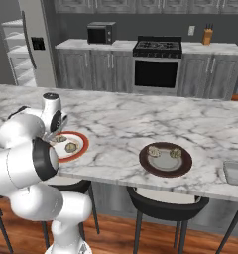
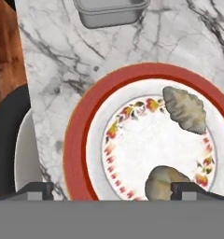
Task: Place two dumplings into each of the tupperware containers and then place the containers in the fridge.
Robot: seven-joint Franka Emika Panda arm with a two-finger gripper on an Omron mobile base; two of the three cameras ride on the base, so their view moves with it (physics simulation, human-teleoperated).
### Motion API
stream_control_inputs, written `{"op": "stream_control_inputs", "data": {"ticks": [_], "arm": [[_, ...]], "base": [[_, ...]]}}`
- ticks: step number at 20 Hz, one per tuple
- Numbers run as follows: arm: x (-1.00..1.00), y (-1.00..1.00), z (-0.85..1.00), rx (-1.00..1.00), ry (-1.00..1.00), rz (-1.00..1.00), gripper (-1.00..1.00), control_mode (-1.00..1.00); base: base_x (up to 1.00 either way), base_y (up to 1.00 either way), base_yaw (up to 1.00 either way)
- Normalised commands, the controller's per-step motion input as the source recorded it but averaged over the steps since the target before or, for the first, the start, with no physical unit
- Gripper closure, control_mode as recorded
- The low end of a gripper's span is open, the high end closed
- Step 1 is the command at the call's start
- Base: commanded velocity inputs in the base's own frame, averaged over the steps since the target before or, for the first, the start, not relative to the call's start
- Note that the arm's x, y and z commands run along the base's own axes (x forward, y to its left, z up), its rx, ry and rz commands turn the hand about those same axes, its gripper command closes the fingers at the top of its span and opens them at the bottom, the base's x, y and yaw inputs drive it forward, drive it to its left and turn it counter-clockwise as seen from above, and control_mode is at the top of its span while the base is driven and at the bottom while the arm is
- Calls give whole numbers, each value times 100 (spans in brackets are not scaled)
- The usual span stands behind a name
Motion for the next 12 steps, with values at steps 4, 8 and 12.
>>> {"op": "stream_control_inputs", "data": {"ticks": [4, 8, 12], "arm": [[11, 24, -31, -3, -3, 8, -100, -100], [43, 26, -1, 0, -14, 7, -100, -100], [39, 9, -25, -1, -9, 4, -100, -100]], "base": [[0, 0, 0], [0, 0, 0], [0, 0, 0]]}}
